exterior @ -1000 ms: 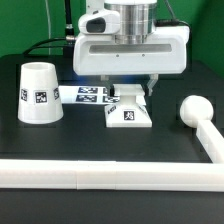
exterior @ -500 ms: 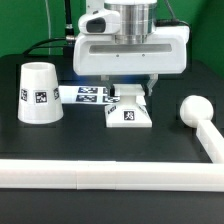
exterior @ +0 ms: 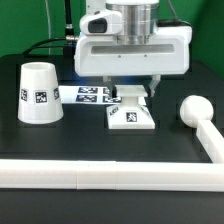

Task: Assemble lamp

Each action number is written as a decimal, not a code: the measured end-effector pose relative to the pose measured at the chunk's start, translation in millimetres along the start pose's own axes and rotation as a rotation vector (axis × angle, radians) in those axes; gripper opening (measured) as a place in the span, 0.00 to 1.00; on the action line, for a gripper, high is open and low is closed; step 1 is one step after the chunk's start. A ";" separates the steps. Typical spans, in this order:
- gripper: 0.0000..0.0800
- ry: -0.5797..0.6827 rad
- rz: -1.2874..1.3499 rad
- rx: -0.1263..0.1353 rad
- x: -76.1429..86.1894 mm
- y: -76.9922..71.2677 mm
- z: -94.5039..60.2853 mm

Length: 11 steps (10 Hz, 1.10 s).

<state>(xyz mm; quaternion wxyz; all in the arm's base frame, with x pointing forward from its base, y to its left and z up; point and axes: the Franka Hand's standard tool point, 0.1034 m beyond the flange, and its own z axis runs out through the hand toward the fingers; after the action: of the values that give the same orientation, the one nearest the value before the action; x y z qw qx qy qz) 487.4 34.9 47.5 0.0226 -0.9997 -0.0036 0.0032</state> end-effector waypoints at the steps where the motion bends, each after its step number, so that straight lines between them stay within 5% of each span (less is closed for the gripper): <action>1: 0.67 0.017 -0.008 0.004 18.7 -5.7 -0.3; 7: 0.67 0.113 0.039 0.036 111.4 -36.2 -0.3; 11: 0.67 0.146 0.051 0.050 152.7 -50.6 -1.2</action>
Offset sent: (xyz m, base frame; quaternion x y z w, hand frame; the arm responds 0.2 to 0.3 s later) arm 0.0591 0.0178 -0.0141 -0.0152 0.0209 0.0194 0.9995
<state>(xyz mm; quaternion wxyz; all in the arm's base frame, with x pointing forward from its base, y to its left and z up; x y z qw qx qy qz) 639.7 86.5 50.1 0.0477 -0.9962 0.0235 -0.0690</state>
